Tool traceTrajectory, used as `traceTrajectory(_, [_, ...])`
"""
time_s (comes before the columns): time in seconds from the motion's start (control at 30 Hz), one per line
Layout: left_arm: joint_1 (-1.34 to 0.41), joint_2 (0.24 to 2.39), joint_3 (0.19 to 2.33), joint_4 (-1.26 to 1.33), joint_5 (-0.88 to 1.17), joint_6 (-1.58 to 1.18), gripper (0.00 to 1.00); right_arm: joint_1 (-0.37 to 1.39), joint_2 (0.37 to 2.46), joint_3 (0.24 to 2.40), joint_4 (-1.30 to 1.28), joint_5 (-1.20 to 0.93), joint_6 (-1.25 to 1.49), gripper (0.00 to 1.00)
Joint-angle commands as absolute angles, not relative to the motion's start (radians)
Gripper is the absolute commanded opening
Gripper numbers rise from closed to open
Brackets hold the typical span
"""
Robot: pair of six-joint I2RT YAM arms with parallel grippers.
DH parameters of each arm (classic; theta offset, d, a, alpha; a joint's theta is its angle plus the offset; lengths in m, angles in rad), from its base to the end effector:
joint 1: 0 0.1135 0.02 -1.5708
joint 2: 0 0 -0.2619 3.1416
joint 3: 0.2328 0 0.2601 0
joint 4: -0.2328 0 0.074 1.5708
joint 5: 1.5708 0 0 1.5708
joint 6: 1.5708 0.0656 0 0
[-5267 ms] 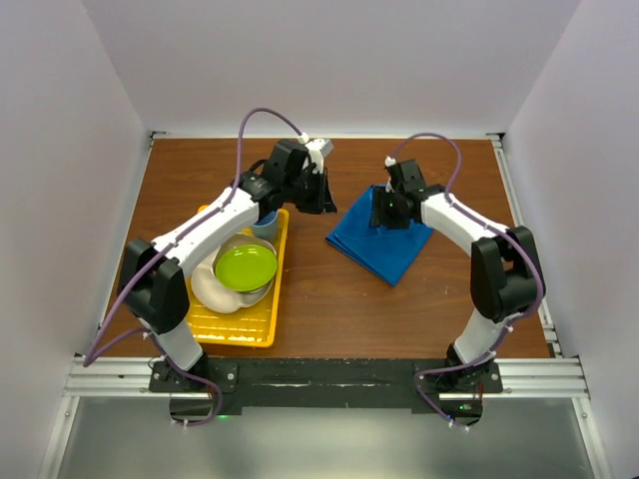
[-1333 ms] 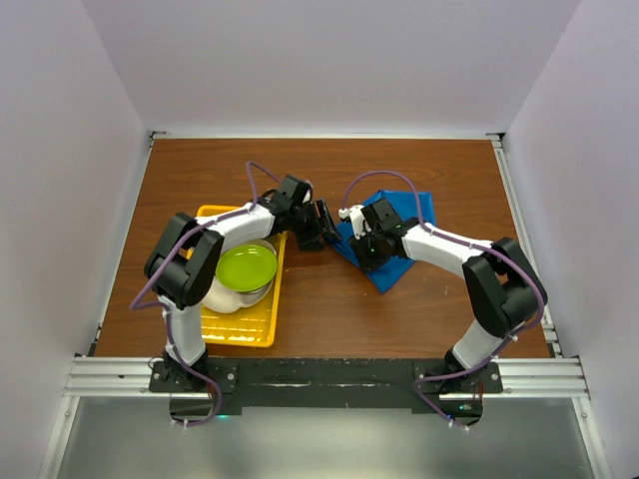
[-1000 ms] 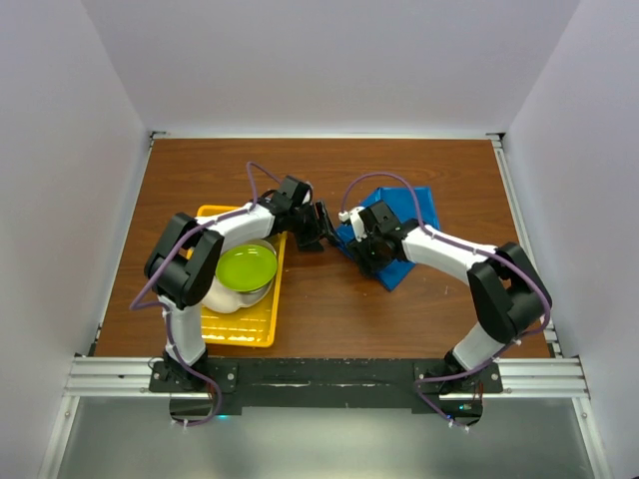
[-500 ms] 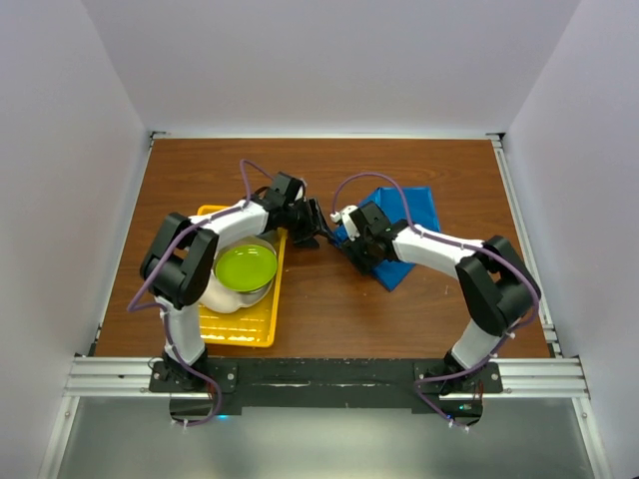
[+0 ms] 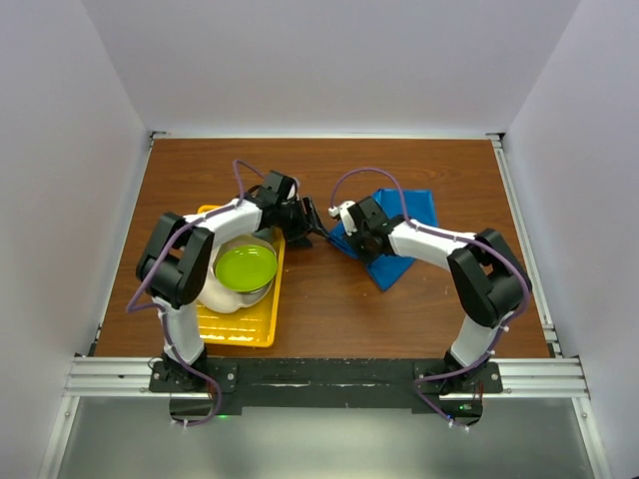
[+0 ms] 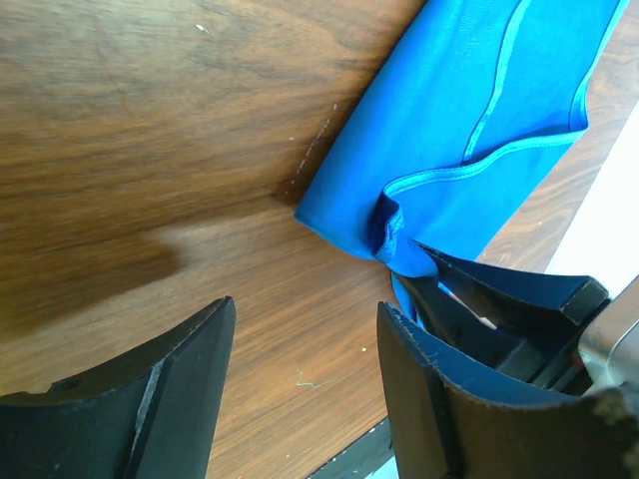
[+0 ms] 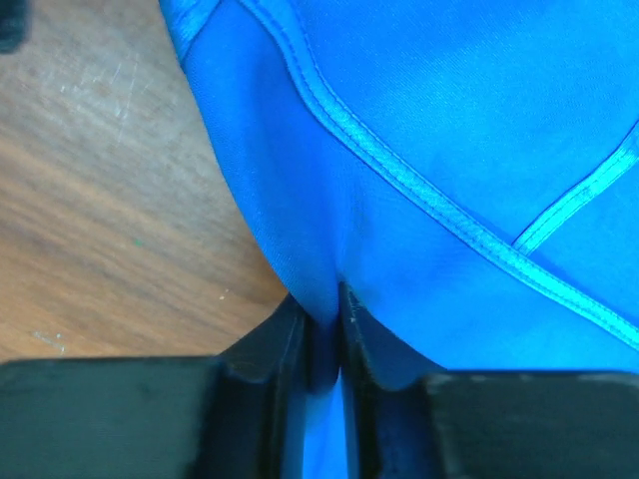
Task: Fold the napkin, place the utensils inside, and roll it up
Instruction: Roll the napkin with the utensil
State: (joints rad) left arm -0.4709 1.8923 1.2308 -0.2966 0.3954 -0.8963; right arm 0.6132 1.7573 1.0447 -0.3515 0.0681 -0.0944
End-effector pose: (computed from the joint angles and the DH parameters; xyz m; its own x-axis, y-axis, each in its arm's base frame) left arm 0.3599 -0.2116 0.1438 -0.9365 -0.3320 -0.1130 -0.1847 0.7407 -0.6459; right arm 0.3027 0.2075 0.1289 -0.6603 -0.5796 -0.4775 -0.6121 0.7838 -0.1050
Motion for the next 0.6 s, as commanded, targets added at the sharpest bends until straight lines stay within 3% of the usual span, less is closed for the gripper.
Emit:
traceTrajectory(0.0, [-0.459, 1.888, 1.262, -0.276, 0.449, -0.894, 0.64, 0.604, 1.812, 1.051, -0.391, 0.032, -0.077, 0.07])
traceTrajectory(0.1, [-0.459, 1.907, 1.261, -0.241, 0.483, -0.936, 0.65, 0.597, 1.813, 1.058, -0.397, 0.005, -0.060, 0.00])
traceTrajectory(0.3, [-0.466, 1.921, 1.255, -0.192, 0.485, -0.979, 0.68, 0.563, 1.770, 1.069, -0.406, -0.054, -0.037, 0.00])
traceTrajectory(0.47, [-0.477, 1.940, 1.236, -0.109, 0.502, -1.034, 0.83, 0.528, 1.735, 1.095, -0.436, -0.104, -0.035, 0.00])
traceTrajectory(0.57, [-0.498, 1.959, 1.262, -0.092, 0.492, -1.052, 0.86, 0.511, 1.723, 1.101, -0.445, -0.124, -0.031, 0.00])
